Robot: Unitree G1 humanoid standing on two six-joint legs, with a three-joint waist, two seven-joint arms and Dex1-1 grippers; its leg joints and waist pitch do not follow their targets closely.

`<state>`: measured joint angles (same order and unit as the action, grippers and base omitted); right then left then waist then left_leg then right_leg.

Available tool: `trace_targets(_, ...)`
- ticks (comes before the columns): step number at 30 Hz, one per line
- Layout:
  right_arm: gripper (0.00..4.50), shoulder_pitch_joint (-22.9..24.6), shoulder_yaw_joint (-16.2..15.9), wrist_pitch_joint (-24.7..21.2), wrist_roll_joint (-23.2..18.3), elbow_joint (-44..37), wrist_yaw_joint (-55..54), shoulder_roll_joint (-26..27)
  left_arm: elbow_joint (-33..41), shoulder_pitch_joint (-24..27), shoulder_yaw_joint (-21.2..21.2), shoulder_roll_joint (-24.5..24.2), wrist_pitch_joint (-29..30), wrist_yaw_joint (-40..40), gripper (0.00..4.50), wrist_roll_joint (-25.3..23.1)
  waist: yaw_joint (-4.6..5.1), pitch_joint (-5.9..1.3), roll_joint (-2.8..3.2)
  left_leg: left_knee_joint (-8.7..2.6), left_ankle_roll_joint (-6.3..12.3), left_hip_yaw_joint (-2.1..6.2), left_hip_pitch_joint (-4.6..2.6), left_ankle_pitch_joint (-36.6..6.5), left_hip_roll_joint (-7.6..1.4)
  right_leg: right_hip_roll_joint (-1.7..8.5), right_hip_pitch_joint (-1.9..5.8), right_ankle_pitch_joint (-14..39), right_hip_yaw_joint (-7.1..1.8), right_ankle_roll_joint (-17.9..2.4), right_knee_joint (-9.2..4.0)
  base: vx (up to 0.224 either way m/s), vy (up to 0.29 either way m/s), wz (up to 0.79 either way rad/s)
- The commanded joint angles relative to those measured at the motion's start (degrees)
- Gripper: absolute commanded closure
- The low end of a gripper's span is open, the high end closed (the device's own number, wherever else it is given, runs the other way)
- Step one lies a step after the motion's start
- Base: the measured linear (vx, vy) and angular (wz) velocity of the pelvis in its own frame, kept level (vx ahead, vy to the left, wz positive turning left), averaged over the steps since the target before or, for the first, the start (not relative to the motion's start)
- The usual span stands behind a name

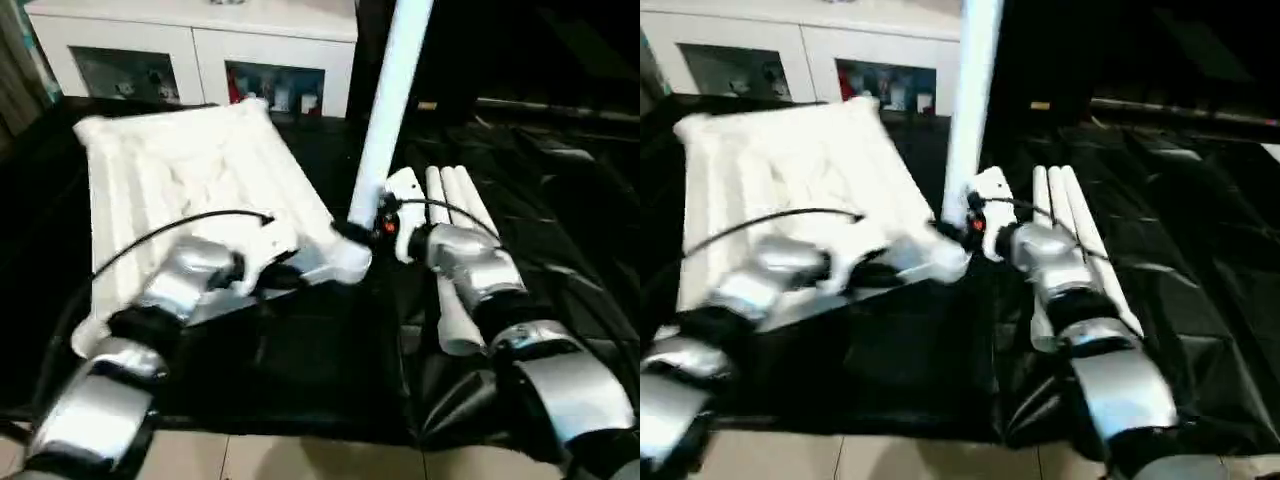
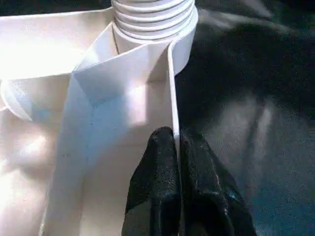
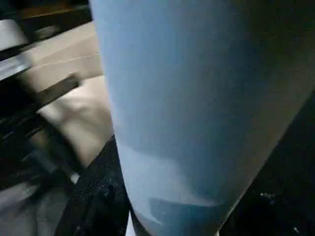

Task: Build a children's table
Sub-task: Insert table leg to table base

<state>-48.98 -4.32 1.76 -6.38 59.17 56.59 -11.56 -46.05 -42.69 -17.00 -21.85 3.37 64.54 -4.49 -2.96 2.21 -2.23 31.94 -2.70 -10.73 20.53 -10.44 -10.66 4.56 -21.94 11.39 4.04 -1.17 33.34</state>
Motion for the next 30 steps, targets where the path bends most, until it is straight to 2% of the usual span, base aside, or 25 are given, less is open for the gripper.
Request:
trace_targets(1,2.62,5.8,-5.7,-4.7,5.1,4.2,6.6,-3.1,2.6,0.6,-2.1,-1.2,-2.5,6.6,4.50,0.4,-0.44,-3.19,0.85,-2.69,6.39,0.48,-0.39,-4.3,-3.46,4.41,2.64,-9.0,-2.63,-18.3,-1.20,0.000,0.000,0.00)
trace_targets(3,2.62,6.9,-6.7,-4.7,5.1,2.6,10.6,-4.2,2.5,0.8,-1.7,-2.2,-3.3,8.0,4.50,0.7,-0.98,-2.99,0.82,-2.79,5.83,0.25,-0.70,-6.0,-3.59,4.44,2.43,-5.7,-2.72,-17.9,-1.56,0.000,0.000,0.00)
trace_targets(6,2.62,8.5,-7.9,-5.4,4.9,0.1,15.6,-5.3,2.9,1.4,-1.3,-3.5,-4.2,10.5,4.50,1.4,-1.76,-2.68,0.86,-3.36,2.48,0.22,-1.13,-10.6,-3.90,4.50,2.22,3.5,-2.86,-15.9,-2.23,0.000,0.000,0.00)
trace_targets(11,2.62,9.5,-7.3,-5.0,5.2,0.0,13.4,-4.6,2.4,1.4,-1.1,-3.9,-4.5,9.1,4.50,1.0,-1.99,-2.31,0.93,-3.88,-1.04,0.29,-1.52,-15.7,-3.86,4.46,1.60,11.9,-3.24,-13.8,-2.97,0.000,0.000,0.00)
trace_targets(15,2.62,10.1,-7.1,-4.9,5.2,-0.2,12.3,-4.1,1.8,1.3,-1.0,-3.8,-4.8,8.8,4.50,0.7,-2.00,-2.39,0.88,-3.89,-1.46,0.39,-1.48,-15.7,-3.77,4.45,1.55,12.9,-3.32,-12.9,-3.06,0.000,0.000,0.00)
trace_targets(17,2.62,10.9,-7.2,-5.3,5.1,-1.2,12.3,-4.0,1.5,1.2,-1.0,-3.8,-5.1,8.8,4.50,0.6,-2.02,-2.55,0.98,-3.77,-1.21,0.34,-1.39,-14.2,-3.72,4.31,1.67,9.9,-3.26,-13.3,-2.75,0.000,0.000,0.00)
trace_targets(21,2.62,11.4,-7.1,-5.5,4.9,-1.9,11.6,-4.0,1.3,1.1,-1.0,-3.8,-5.2,8.7,4.50,0.6,-2.05,-2.57,0.98,-3.75,-1.01,0.31,-1.37,-13.9,-3.67,4.23,1.71,8.4,-3.17,-13.7,-2.62,0.000,0.000,0.00)
trace_targets(23,2.62,10.8,-5.3,-5.1,5.1,0.3,2.8,-2.7,0.6,0.7,-0.4,-2.8,-4.1,6.9,4.50,0.6,-1.89,-2.46,1.05,-3.87,-1.47,0.36,-1.35,-14.8,-3.64,4.25,1.63,9.7,-3.22,-13.5,-2.74,0.000,0.000,0.00)
trace_targets(24,2.62,10.8,-5.3,-5.1,5.1,0.3,2.8,-2.7,0.6,0.7,-0.4,-2.8,-4.1,6.9,4.50,0.6,-1.78,-2.36,1.08,-3.95,-1.80,0.38,-1.39,-15.5,-3.61,4.29,1.50,10.9,-3.26,-13.3,-2.88,0.000,0.000,0.00)
trace_targets(25,2.62,10.5,-4.4,-5.0,5.1,1.4,-1.0,-2.1,0.3,0.5,-0.1,-2.3,-3.5,5.7,4.50,0.6,-1.68,-2.26,1.05,-4.07,-2.36,0.51,-1.58,-17.9,-3.59,4.40,1.37,14.9,-3.28,-12.5,-3.31,0.000,0.000,0.00)
trace_targets(26,2.62,10.0,-3.0,-5.4,4.7,2.7,-5.5,-1.3,-0.2,0.3,0.3,-1.4,-2.5,4.0,4.50,0.5,-1.46,-2.02,0.99,-4.16,-3.18,0.66,-1.85,-20.1,-3.56,4.65,0.92,19.3,-3.43,-11.6,-3.75,0.000,0.000,0.00)
trace_targets(27,2.62,9.4,-1.3,-6.3,3.9,4.3,-11.3,-0.3,-0.8,-0.1,0.6,-0.1,-1.2,1.5,4.50,0.4,-1.15,-1.96,0.81,-4.29,-3.68,1.07,-1.81,-22.0,-3.41,4.77,0.99,24.0,-3.36,-10.0,-4.18,0.000,0.000,0.00)
trace_targets(28,2.62,9.4,-1.3,-6.3,3.9,4.3,-11.3,-0.3,-0.8,-0.1,0.6,-0.1,-1.2,1.5,4.50,0.4,-0.86,-1.84,0.88,-4.35,-4.07,1.24,-1.78,-22.7,-3.45,4.78,0.82,25.6,-3.43,-9.5,-4.23,0.000,0.000,0.00)
trace_targets(29,2.62,9.0,0.2,-7.3,3.1,5.5,-16.2,0.7,-1.6,-0.5,0.9,1.3,0.3,-1.1,4.50,0.2,-0.58,-1.87,0.78,-4.45,-4.32,1.50,-1.79,-23.8,-3.38,4.83,0.83,28.1,-3.28,-8.4,-4.60,0.000,0.000,0.00)
trace_targets(30,2.62,8.3,2.3,-7.9,1.9,7.0,-22.8,1.9,-2.5,-1.1,1.3,3.2,2.2,-4.6,4.50,0.0,-0.05,-1.74,0.73,-4.53,-4.68,1.62,-1.94,-24.7,-3.39,4.75,0.52,29.5,-3.28,-8.0,-4.78,0.000,0.000,0.00)
